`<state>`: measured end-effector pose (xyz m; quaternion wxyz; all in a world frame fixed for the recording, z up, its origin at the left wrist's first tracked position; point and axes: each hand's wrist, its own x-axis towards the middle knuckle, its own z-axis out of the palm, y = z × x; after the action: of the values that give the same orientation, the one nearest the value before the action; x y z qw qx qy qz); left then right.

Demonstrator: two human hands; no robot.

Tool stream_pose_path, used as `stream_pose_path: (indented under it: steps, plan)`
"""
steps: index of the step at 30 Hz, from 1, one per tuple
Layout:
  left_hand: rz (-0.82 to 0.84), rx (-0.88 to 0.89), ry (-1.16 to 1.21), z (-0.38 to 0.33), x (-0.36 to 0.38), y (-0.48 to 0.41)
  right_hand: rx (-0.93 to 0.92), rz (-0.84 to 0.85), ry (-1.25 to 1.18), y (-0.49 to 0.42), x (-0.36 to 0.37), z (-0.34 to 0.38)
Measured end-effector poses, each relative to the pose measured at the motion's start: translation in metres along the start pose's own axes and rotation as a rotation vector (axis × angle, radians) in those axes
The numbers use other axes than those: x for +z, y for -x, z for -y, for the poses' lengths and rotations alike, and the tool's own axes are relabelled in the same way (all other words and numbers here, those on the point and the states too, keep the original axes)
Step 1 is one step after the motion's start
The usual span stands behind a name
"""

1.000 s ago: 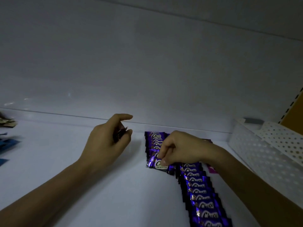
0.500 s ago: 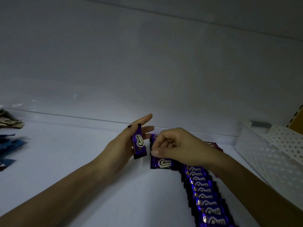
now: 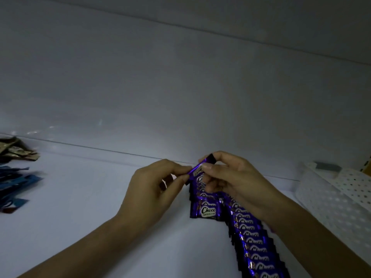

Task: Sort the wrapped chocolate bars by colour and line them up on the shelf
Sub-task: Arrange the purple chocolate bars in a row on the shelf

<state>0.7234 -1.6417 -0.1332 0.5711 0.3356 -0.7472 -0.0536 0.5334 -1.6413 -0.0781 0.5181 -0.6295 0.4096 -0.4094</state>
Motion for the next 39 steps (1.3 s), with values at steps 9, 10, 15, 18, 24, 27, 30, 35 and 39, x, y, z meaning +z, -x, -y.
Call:
stream_pose_path:
  steps: [9,10,15,18,24,27,30,35,39]
  plan:
    - [0.027,0.669,-0.636,0.008,-0.020,-0.013,0.085,0.006,-0.197,-0.005,0.007,-0.014]
    - [0.049,0.677,-0.622,0.009,-0.020,-0.013,0.090,0.003,-0.211,-0.005,0.008,-0.015]
    - [0.195,0.599,-0.509,0.012,-0.012,-0.009,0.078,-0.038,-0.181,-0.006,0.012,-0.019]
    - [0.301,0.432,-0.394,0.014,-0.007,-0.002,0.041,-0.077,0.182,-0.004,0.004,-0.013]
    - [0.371,0.029,-0.465,0.032,0.000,0.009,0.109,0.123,0.728,-0.003,-0.014,-0.009]
    - [0.433,-0.081,-0.504,0.041,0.001,0.010,0.176,0.238,0.854,-0.004,-0.012,-0.013]
    - [0.448,-0.109,-0.522,0.044,0.001,0.010,0.129,0.226,0.964,-0.005,-0.008,-0.017]
    - [0.476,-0.110,-0.536,0.048,0.002,0.011,0.036,0.166,1.084,-0.004,-0.008,-0.016]
    - [0.498,-0.146,-0.539,0.052,0.005,0.013,0.001,0.145,1.129,-0.003,-0.007,-0.018]
